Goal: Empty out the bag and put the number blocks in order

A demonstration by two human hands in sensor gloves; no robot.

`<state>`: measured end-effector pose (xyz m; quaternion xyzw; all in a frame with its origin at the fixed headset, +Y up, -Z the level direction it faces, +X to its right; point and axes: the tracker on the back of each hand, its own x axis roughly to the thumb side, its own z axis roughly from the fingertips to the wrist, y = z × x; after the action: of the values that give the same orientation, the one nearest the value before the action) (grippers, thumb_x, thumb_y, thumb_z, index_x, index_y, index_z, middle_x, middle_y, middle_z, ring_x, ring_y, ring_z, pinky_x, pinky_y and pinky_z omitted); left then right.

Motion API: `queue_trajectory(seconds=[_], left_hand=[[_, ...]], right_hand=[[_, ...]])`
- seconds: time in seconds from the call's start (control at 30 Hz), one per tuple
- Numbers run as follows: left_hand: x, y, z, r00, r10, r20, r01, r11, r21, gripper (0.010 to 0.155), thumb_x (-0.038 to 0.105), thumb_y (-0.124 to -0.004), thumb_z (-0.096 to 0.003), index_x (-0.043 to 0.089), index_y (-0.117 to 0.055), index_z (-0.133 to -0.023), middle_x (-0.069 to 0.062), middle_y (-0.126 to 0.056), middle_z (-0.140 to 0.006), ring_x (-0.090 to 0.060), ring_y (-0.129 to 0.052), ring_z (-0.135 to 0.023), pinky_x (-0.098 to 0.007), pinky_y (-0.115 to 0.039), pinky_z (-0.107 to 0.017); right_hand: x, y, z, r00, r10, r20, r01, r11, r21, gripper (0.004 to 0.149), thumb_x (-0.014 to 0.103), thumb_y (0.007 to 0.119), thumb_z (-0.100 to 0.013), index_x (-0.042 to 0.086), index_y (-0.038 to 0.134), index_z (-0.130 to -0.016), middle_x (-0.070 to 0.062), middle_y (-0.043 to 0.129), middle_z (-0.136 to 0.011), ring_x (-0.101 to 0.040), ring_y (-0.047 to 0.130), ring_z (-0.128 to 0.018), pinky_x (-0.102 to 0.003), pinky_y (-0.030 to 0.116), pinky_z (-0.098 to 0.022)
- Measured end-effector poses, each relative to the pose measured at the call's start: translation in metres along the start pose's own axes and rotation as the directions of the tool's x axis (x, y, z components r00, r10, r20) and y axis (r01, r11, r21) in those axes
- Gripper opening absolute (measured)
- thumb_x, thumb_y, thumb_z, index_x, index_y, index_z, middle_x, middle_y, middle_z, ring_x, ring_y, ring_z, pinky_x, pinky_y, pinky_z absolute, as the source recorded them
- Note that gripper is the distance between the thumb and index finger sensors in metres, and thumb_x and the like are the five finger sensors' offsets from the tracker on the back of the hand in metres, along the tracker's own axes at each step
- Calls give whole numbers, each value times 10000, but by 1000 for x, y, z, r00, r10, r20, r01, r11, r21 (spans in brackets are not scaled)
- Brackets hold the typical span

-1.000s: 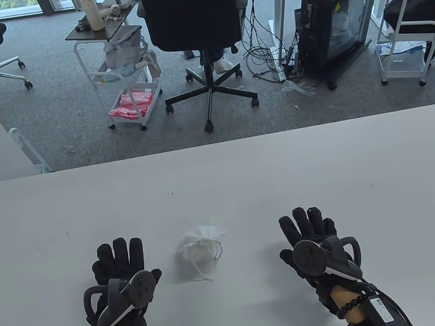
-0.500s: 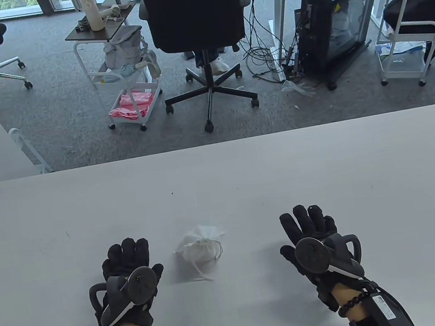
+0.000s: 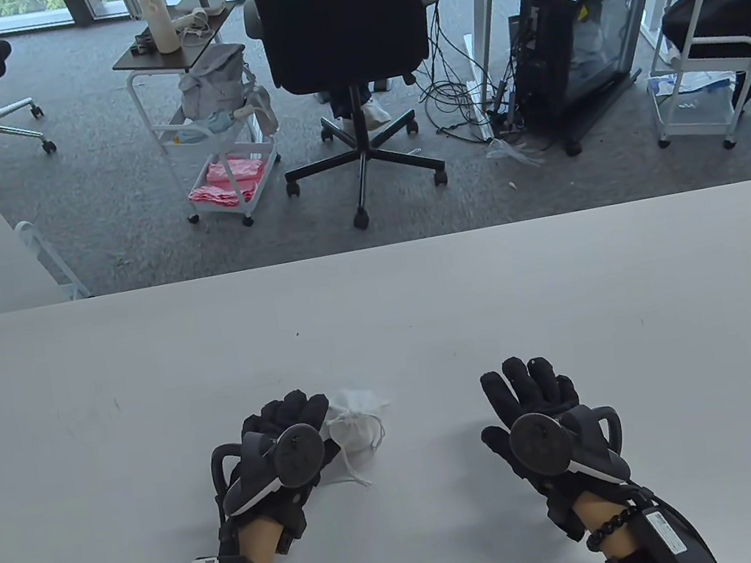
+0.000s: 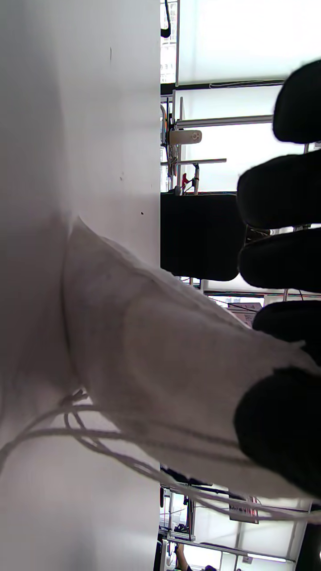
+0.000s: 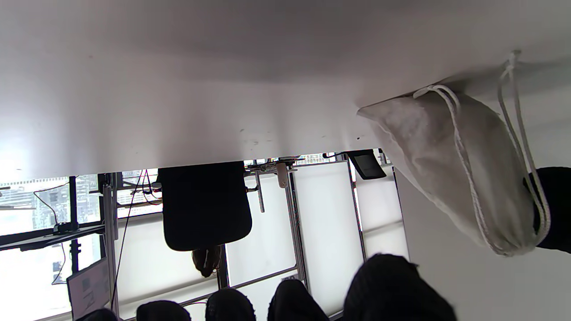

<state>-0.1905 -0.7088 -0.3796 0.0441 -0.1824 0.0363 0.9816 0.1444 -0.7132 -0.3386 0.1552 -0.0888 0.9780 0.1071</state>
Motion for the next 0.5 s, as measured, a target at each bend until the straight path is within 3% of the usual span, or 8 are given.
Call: queue_trajectory(seconds=[0.17,0.33,0.5], left_hand=[[5,6,-3,999,46,14,-47,998,46,690,563,-737,-476,240,-631,-1077,-140,-697,-1112,-498,-809,-984,-736,-620,-692],[10,9,3,994,106,-4,-104,980,169,472,473,-738,-514,276,-828,-933,-43,-887,-976,-402,-945,-900,-695,-696,-672],[14,17,15,988,154,-2,-148,949,279,417,436,-764,-507,286,-880,-877,-18,-965,-884,-338,-1041,-803,-636,-792,-633]], right_hand=[[3,-2,2,1000,-5,4,5,1000,-12,709,429,723,-547,98,462,-1117,-281,365,-1156,-636,383,-1008,-777,419,-689],[5,-3,4,1000,-24,12,25,1000,-19,703,427,723,-547,93,475,-1113,-279,383,-1154,-636,395,-1007,-775,431,-689],[8,-5,5,998,-54,31,55,997,-50,682,422,724,-546,85,511,-1100,-271,453,-1142,-621,459,-1005,-769,466,-686]])
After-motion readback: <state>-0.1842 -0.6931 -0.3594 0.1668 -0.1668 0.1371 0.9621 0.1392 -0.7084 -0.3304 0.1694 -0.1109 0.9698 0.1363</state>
